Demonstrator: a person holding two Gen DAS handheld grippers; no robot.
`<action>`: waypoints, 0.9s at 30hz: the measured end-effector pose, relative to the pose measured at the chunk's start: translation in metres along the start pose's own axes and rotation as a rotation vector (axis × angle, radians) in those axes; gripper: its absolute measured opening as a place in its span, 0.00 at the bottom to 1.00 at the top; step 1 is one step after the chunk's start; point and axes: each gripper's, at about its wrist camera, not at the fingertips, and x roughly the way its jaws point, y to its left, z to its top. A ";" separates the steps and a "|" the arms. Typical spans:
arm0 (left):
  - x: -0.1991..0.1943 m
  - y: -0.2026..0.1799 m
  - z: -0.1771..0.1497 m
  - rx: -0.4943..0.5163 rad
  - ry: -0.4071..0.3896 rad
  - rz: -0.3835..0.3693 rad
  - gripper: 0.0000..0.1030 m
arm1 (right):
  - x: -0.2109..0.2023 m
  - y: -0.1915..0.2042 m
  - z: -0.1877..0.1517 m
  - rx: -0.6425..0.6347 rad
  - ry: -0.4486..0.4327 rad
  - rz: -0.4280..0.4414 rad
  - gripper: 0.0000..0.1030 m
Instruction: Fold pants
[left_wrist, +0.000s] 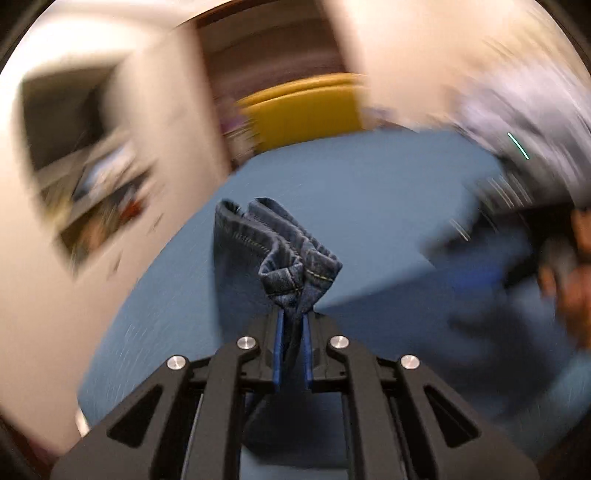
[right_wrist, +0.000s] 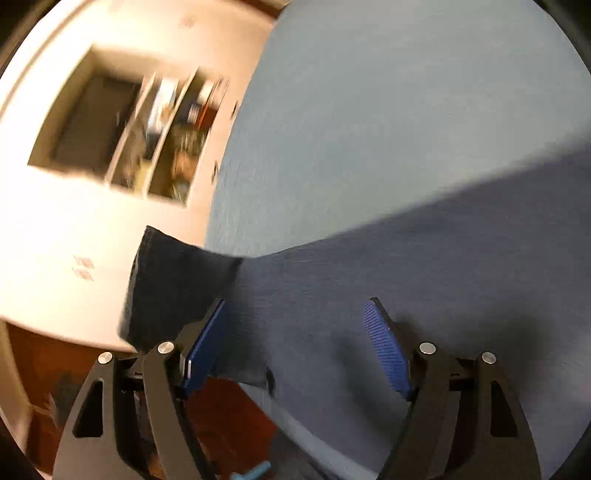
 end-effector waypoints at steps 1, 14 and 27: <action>-0.003 -0.042 -0.006 0.084 -0.007 -0.035 0.08 | -0.017 -0.015 -0.003 0.020 -0.017 -0.003 0.72; 0.007 -0.190 -0.087 0.552 -0.070 0.103 0.51 | -0.094 -0.110 -0.042 0.098 -0.085 -0.010 0.72; 0.008 -0.142 -0.034 0.328 -0.037 -0.085 0.19 | -0.072 -0.090 -0.033 0.147 0.010 0.020 0.85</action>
